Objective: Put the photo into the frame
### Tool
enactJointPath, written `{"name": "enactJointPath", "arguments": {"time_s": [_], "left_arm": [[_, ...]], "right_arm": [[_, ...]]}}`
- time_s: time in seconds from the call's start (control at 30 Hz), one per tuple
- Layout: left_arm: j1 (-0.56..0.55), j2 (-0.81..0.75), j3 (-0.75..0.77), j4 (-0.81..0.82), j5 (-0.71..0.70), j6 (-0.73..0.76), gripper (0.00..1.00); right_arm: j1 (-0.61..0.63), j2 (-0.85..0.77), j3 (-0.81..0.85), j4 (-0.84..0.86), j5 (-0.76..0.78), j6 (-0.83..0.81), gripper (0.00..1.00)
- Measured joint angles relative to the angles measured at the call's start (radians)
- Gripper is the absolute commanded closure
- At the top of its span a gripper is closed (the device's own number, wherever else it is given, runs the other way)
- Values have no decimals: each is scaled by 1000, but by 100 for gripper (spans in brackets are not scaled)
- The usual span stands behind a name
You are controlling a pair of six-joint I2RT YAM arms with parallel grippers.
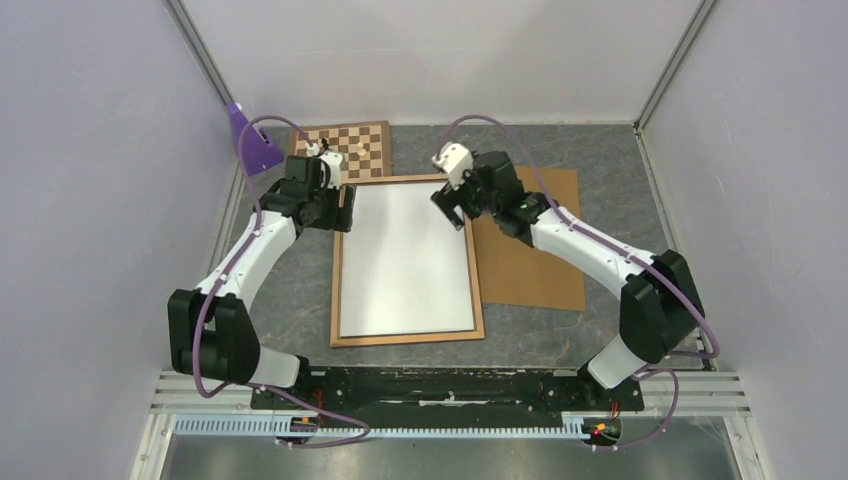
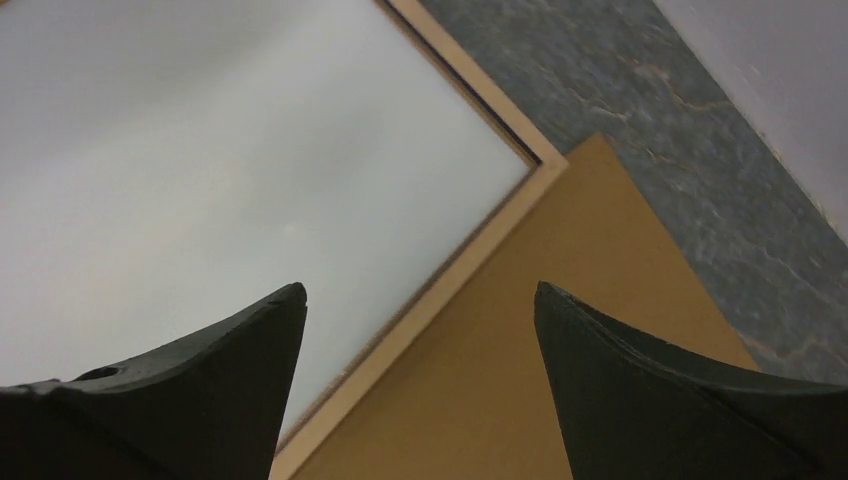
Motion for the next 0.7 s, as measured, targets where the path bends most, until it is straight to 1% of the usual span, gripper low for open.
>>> {"name": "enactJointPath", "arguments": {"time_s": [0.1, 0.27, 0.43, 0.7], "left_arm": [[0, -2, 17, 1, 1, 0, 15], [0, 2, 56, 2, 6, 0, 14], [0, 21, 87, 19, 33, -2, 14], [0, 47, 88, 28, 109, -3, 13]], "right_arm": [[-108, -18, 0, -2, -21, 46, 10], [-246, -54, -15, -5, -54, 106, 10], [-373, -88, -88, 2, -100, 165, 10], [-605, -72, -179, 2, -158, 230, 11]]}}
